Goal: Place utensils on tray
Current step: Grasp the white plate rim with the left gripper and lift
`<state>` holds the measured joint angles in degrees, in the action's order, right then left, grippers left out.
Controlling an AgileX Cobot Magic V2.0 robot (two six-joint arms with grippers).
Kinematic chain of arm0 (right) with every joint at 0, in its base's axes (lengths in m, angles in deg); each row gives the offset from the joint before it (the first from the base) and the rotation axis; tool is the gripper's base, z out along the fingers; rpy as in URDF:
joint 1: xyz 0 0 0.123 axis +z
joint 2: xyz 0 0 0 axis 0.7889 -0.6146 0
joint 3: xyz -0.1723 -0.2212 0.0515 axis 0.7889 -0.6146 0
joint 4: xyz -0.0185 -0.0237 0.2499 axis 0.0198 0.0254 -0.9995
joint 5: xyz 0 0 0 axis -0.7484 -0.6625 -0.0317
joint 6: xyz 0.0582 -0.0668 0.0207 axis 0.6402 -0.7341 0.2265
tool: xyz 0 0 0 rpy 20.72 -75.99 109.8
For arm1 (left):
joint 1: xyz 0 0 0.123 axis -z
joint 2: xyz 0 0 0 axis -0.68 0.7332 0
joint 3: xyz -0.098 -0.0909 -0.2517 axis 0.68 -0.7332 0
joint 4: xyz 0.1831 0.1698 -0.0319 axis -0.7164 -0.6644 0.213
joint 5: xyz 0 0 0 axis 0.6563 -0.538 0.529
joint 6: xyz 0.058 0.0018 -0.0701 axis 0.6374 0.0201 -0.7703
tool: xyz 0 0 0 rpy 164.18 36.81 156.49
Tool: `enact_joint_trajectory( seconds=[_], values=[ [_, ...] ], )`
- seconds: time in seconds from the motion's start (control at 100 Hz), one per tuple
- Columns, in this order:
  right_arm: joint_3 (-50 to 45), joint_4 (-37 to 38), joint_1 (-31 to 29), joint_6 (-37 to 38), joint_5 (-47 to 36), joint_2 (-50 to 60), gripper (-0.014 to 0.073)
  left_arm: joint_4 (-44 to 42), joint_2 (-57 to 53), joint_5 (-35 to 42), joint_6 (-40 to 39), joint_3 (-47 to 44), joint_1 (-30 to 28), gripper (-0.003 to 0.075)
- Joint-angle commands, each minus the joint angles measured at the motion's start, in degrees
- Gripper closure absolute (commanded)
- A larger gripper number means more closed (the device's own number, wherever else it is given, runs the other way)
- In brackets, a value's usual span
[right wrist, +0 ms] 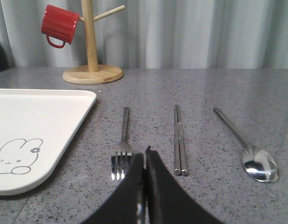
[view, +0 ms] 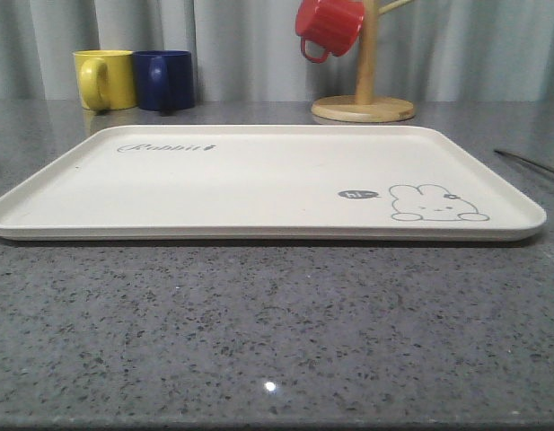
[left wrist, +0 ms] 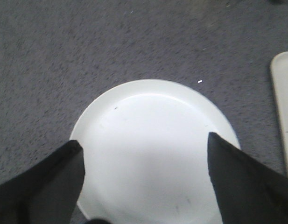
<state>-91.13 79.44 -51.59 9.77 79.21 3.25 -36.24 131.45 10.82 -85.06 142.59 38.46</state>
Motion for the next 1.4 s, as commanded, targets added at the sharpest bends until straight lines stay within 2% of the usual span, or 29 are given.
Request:
enact_joint_trajectory(
  seconds=[0.0, 0.15, 0.27, 0.66, 0.99, 1.06, 1.13, 1.32, 1.36, 1.39],
  values=[
    [0.04, 0.00, -0.22, -0.49, -4.71, 1.03, 0.0662, 0.04, 3.57, -3.37, -0.82, 5.92, -3.19, 0.0197],
    [0.04, 0.00, -0.22, -0.49, -4.71, 1.03, 0.0662, 0.04, 9.46, -12.90, -0.82, 10.52, -8.58, 0.0205],
    [0.04, 0.00, -0.22, -0.49, -4.71, 1.03, 0.0662, 0.28, 13.64, -17.14, -0.82, 11.94, -11.47, 0.0207],
    [0.04, 0.00, -0.22, -0.49, -4.71, 1.03, 0.0662, 2.55, 24.42, -18.02, -0.82, 12.42, -12.56, 0.0207],
    [0.04, 0.00, -0.22, -0.49, -4.71, 1.03, 0.0662, 2.96, 27.67, -17.91, -0.82, 12.50, -12.56, 0.0219],
    [0.04, 0.00, -0.22, -0.49, -4.71, 1.03, 0.0662, 3.45, 27.67, -17.91, -0.82, 12.50, -12.56, 0.0269],
    [0.04, 0.00, -0.22, -0.49, -4.71, 1.03, 0.0662, 4.07, 27.67, -17.91, -0.92, 12.50, -12.56, 0.0353],
    [0.04, 0.00, -0.22, -0.49, -4.71, 1.03, 0.0662, 4.07, 27.67, -17.91, -0.92, 12.50, -12.56, 0.0685],
    [0.04, 0.00, -0.22, -0.49, -4.71, 1.03, 0.0662, 4.07, 27.67, -17.91, -0.92, 12.50, -12.56, 0.0740],
    [0.04, 0.00, -0.22, -0.49, -4.71, 1.03, 0.0662, 4.07, 27.67, -17.79, -0.92, 12.50, -12.56, 0.0739]
  ],
)
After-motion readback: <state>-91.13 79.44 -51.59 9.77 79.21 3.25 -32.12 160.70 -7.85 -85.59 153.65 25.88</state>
